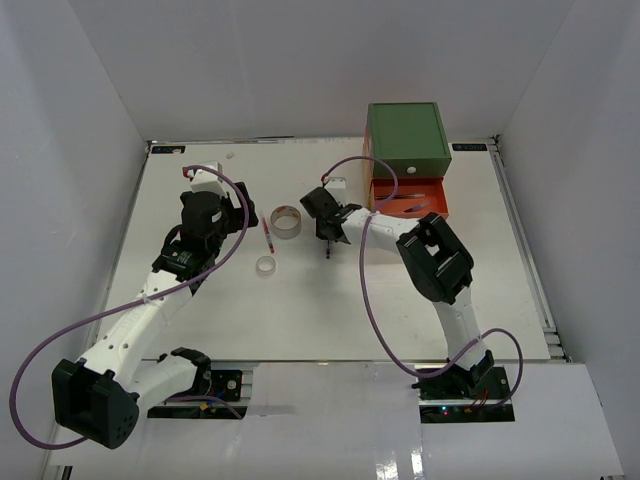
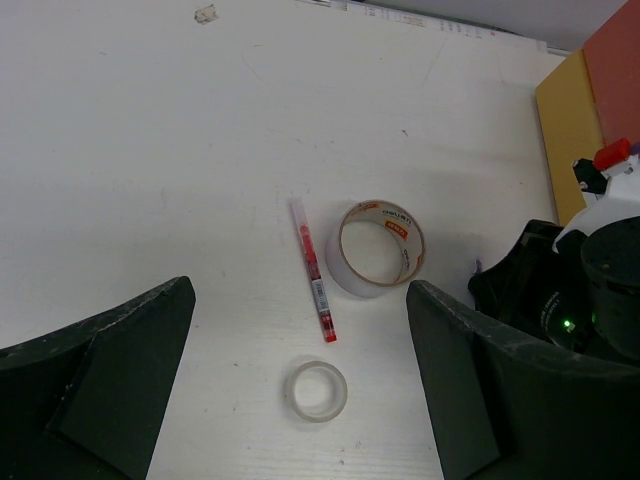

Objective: Sort the stationery into containers
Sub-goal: Pick up the pen from the center of the board, then place the pen in the drawer.

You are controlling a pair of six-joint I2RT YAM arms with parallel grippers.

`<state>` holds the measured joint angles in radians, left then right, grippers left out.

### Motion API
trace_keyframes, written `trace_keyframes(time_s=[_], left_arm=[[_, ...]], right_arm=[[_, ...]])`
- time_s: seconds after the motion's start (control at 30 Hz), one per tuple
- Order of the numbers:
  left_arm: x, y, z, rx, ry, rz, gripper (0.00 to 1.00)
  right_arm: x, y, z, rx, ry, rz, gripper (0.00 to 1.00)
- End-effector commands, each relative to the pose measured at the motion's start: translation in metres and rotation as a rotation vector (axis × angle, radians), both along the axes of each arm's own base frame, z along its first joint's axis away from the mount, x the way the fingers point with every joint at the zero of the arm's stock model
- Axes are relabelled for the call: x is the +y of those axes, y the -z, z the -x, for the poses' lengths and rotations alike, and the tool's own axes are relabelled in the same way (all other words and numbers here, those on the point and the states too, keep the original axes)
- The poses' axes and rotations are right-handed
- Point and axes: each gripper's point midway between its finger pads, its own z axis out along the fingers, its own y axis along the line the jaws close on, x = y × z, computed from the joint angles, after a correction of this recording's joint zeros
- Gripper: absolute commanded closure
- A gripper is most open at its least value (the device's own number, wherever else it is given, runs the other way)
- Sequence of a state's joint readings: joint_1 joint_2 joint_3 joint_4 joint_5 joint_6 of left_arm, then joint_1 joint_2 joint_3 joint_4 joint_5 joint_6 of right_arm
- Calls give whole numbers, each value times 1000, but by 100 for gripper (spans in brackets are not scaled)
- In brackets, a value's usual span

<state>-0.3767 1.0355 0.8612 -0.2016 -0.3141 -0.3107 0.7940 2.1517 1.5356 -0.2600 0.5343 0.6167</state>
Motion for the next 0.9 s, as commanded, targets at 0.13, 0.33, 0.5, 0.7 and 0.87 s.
trace_keyframes(time_s=[0.13,0.33,0.5,0.7,0.87], left_arm=[[4,-5,1,-20,-7,-4,2],[2,-4,0,-16,-3,-4,2],[3,-4,0,-15,-4,-5,2],[2,-2,0,-11,-1,-6,2],[2,-1,0,-7,0,-5,2]], right_arm=[[-8,-43,17,-56,-76,-43,88],[-16,-110,26,-172,-100,-148,92],[-54,-168,22,-266,7,-281,92],[-112,-214,9,-374,153,-415,92],[-164,-211,6,-396,311,-510,92]])
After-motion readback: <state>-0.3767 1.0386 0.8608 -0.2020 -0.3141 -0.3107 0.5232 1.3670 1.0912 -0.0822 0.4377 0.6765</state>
